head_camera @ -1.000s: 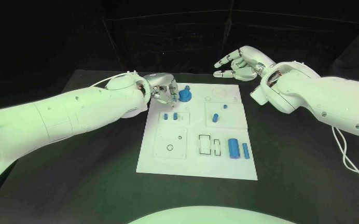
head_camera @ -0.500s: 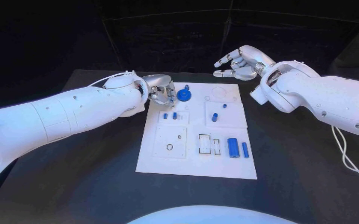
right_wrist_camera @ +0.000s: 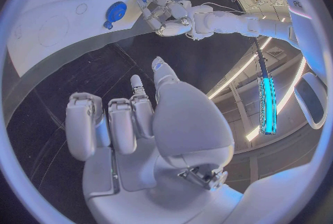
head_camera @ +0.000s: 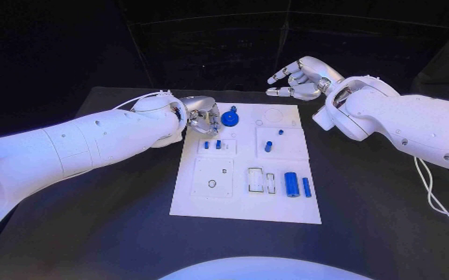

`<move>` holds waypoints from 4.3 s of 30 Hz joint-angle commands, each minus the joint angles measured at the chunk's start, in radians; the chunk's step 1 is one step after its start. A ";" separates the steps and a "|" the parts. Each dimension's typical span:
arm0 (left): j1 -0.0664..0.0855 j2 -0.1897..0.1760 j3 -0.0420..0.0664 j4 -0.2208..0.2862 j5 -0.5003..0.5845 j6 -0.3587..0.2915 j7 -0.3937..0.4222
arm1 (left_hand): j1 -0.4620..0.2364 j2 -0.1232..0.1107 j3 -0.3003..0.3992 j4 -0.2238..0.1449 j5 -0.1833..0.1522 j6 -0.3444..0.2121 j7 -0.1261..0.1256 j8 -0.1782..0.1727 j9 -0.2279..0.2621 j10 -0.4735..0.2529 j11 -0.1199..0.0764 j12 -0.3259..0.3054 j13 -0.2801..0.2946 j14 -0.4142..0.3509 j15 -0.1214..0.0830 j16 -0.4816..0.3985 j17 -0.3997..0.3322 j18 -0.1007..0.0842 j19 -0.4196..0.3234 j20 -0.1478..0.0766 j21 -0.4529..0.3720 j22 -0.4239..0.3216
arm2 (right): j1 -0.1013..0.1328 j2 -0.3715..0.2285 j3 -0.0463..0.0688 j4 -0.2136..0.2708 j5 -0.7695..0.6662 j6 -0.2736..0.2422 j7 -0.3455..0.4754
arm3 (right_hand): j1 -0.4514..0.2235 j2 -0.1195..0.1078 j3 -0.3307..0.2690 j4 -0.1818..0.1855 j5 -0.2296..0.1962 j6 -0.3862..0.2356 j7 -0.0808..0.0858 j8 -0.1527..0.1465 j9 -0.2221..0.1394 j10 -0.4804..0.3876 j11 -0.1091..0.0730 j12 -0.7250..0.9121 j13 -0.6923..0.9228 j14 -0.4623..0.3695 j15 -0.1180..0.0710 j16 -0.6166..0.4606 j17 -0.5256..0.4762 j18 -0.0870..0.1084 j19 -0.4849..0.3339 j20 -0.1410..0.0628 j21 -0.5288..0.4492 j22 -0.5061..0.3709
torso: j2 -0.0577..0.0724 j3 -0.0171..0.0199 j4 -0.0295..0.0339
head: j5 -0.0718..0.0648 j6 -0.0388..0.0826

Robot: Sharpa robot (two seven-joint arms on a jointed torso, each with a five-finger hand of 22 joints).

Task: Assemble the parts on the task board

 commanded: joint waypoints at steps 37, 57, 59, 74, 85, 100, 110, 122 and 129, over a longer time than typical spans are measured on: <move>-0.006 0.007 -0.008 -0.010 0.017 0.008 0.002 | -0.047 -0.032 -0.003 0.000 0.003 -0.088 0.029 -0.096 -0.011 -0.107 0.042 -0.118 -0.026 0.005 0.030 -0.011 -0.038 -0.011 -0.018 0.026 -0.030 -0.021 | 0.002 -0.002 0.001 -0.002 -0.002 0.000 0.003 | 0.001 0.008 -0.005 -0.002 0.005 -0.003 -0.002 0.006 -0.001 -0.002 -0.003 -0.001 0.101 0.077 -0.005 -0.004 0.149 0.007 0.008 -0.007 -0.005 0.050 | 0.000 -0.0005 0.0007 | -0.003 -0.002; -0.005 -0.088 0.011 0.020 0.366 -0.164 0.156 | -0.065 -0.040 -0.033 0.012 0.005 -0.094 0.044 -0.112 -0.008 -0.157 0.056 -0.121 -0.021 -0.044 0.042 -0.071 -0.166 0.019 -0.090 0.038 -0.170 -0.144 | -0.005 -0.005 0.000 -0.069 -0.297 0.093 -0.097 | 0.109 -0.005 0.043 -0.027 -0.006 0.073 -0.013 0.024 -0.003 -0.383 -0.005 -1.025 -0.790 0.032 -0.007 -0.161 -0.056 0.051 -0.080 -0.018 -0.142 -0.179 | -0.001 0.0007 0.0002 | -0.007 0.013; -0.004 -0.098 0.012 0.018 0.545 -0.158 0.219 | -0.052 -0.026 -0.030 0.009 0.006 -0.088 0.051 -0.112 -0.007 -0.172 0.061 -0.113 -0.020 -0.089 0.047 -0.124 -0.268 0.036 -0.143 0.042 -0.260 -0.220 | -0.012 -0.005 -0.001 -0.071 -0.373 0.107 -0.112 | 0.120 -0.012 0.060 -0.029 -0.007 0.095 -0.017 0.022 -0.003 -0.369 -0.007 -1.085 -0.860 0.034 -0.019 -0.167 -0.060 0.048 -0.076 -0.013 -0.143 -0.178 | -0.001 0.0009 -0.0001 | -0.014 0.016; -0.004 -0.203 0.013 0.117 1.193 -0.073 0.464 | -0.032 0.021 -0.048 0.007 0.008 -0.054 0.046 -0.093 0.001 -0.126 0.051 -0.003 0.002 -0.317 0.041 -0.368 -0.682 0.061 -0.292 0.043 -0.455 -0.364 | -0.098 -0.010 -0.001 -0.030 -0.722 0.133 -0.202 | 0.122 -0.049 0.122 -0.024 -0.035 0.113 -0.010 -0.017 -0.005 -0.368 0.010 -1.204 -1.031 0.035 0.000 -0.186 -0.081 0.051 -0.073 -0.004 -0.157 -0.195 | -0.001 -0.0013 0.0013 | -0.054 0.030; -0.004 -0.234 0.013 0.160 1.238 -0.056 0.487 | -0.032 0.025 -0.056 0.006 0.008 -0.045 0.042 -0.085 0.003 -0.111 0.044 0.020 0.008 -0.318 0.037 -0.373 -0.692 0.061 -0.291 0.038 -0.461 -0.370 | -0.131 0.002 -0.002 -0.019 -0.754 0.132 -0.215 | 0.118 -0.066 0.141 -0.026 -0.038 0.101 0.004 -0.035 -0.005 -0.377 0.022 -1.228 -1.078 0.033 0.009 -0.193 -0.088 0.054 -0.077 0.005 -0.167 -0.209 | 0.000 -0.0012 0.0016 | -0.052 0.027; -0.004 -0.241 0.013 0.155 1.242 -0.055 0.483 | -0.030 0.025 -0.058 0.005 0.008 -0.044 0.041 -0.083 0.003 -0.110 0.043 0.024 0.009 -0.319 0.036 -0.374 -0.695 0.061 -0.292 0.037 -0.463 -0.371 | -0.135 0.016 -0.002 -0.024 -0.762 0.181 -0.213 | 0.156 -0.052 0.273 -0.055 -0.107 0.152 -0.011 -0.030 0.001 -0.309 0.007 -1.227 -1.144 0.035 -0.005 -0.194 -0.094 0.052 -0.066 -0.003 -0.162 -0.199 | 0.001 -0.0008 0.0009 | -0.054 0.020; -0.004 -0.242 0.013 0.154 1.242 -0.054 0.479 | -0.030 0.026 -0.058 0.005 0.008 -0.044 0.041 -0.083 0.003 -0.110 0.043 0.025 0.009 -0.319 0.036 -0.374 -0.695 0.061 -0.292 0.037 -0.464 -0.371 | -0.138 0.024 -0.002 -0.028 -0.791 0.212 -0.232 | 0.151 -0.054 0.372 -0.090 -0.120 0.207 -0.025 -0.020 0.004 -0.248 -0.010 -1.225 -1.165 0.041 -0.019 -0.184 -0.087 0.047 -0.052 -0.018 -0.145 -0.172 | 0.000 -0.0014 -0.0004 | -0.057 0.016; -0.004 -0.248 0.013 0.152 1.242 -0.056 0.475 | -0.028 0.027 -0.058 0.003 0.009 -0.045 0.042 -0.083 0.003 -0.112 0.043 0.027 0.009 -0.320 0.035 -0.376 -0.698 0.061 -0.292 0.036 -0.465 -0.373 | -0.141 0.012 -0.001 -0.002 -0.807 0.113 -0.248 | 0.114 -0.066 0.472 -0.138 -0.127 0.233 -0.028 -0.030 0.001 -0.217 -0.015 -1.240 -1.185 0.042 -0.023 -0.179 -0.088 0.045 -0.047 -0.025 -0.137 -0.162 | -0.001 -0.0010 -0.0006 | -0.059 0.014; -0.004 -0.249 0.013 0.147 1.242 -0.056 0.473 | -0.027 0.027 -0.058 0.003 0.009 -0.046 0.042 -0.083 0.003 -0.113 0.043 0.028 0.009 -0.321 0.035 -0.377 -0.699 0.060 -0.292 0.036 -0.466 -0.373 | -0.141 -0.015 -0.001 0.043 -0.778 0.049 -0.243 | 0.098 -0.073 0.491 -0.148 -0.128 0.236 -0.027 -0.034 0.001 -0.214 -0.014 -1.245 -1.189 0.042 -0.023 -0.178 -0.090 0.045 -0.047 -0.025 -0.136 -0.161 | -0.002 -0.0023 0.0007 | -0.062 0.017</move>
